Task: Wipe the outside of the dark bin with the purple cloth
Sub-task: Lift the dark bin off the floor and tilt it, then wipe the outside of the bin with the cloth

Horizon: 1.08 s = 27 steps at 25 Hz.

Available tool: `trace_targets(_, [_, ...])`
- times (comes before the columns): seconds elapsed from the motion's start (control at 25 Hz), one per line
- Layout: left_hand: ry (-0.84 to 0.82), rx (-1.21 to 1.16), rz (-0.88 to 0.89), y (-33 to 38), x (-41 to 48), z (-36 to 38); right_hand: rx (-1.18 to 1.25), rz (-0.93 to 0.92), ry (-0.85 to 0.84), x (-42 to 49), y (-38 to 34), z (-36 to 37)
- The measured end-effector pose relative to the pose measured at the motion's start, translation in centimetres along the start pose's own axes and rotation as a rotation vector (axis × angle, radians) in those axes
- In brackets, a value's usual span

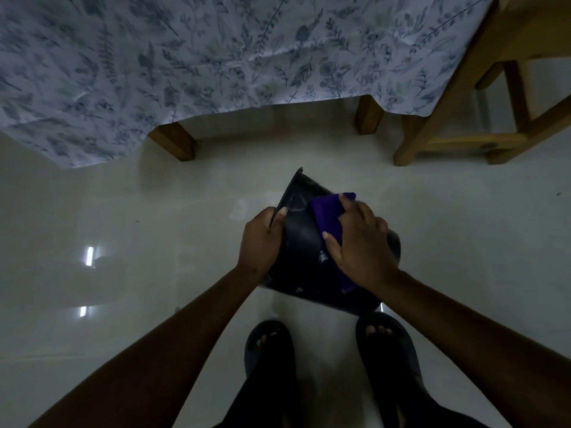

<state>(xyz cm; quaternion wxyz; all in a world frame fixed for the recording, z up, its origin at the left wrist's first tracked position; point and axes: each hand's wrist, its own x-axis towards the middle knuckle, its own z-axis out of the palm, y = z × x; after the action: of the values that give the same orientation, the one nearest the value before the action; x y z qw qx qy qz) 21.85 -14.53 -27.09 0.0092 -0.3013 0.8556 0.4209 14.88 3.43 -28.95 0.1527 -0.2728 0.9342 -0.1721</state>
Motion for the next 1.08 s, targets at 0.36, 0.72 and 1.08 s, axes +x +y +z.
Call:
trace_targets(0.36, [0.037,0.04,0.042,-1.2,-0.3,0.2,0.121,0.179,0.027,0.1,3.4,2.0])
trace_targets(0.72, [0.041,0.11,0.039,-2.6,-1.0,0.1,0.328,0.259,-0.105,5.6,2.9,1.8])
trace_targets(1.08, [0.051,0.128,0.037,-1.6,-0.1,0.3,0.285,0.153,-0.057,6.2,2.5,1.7])
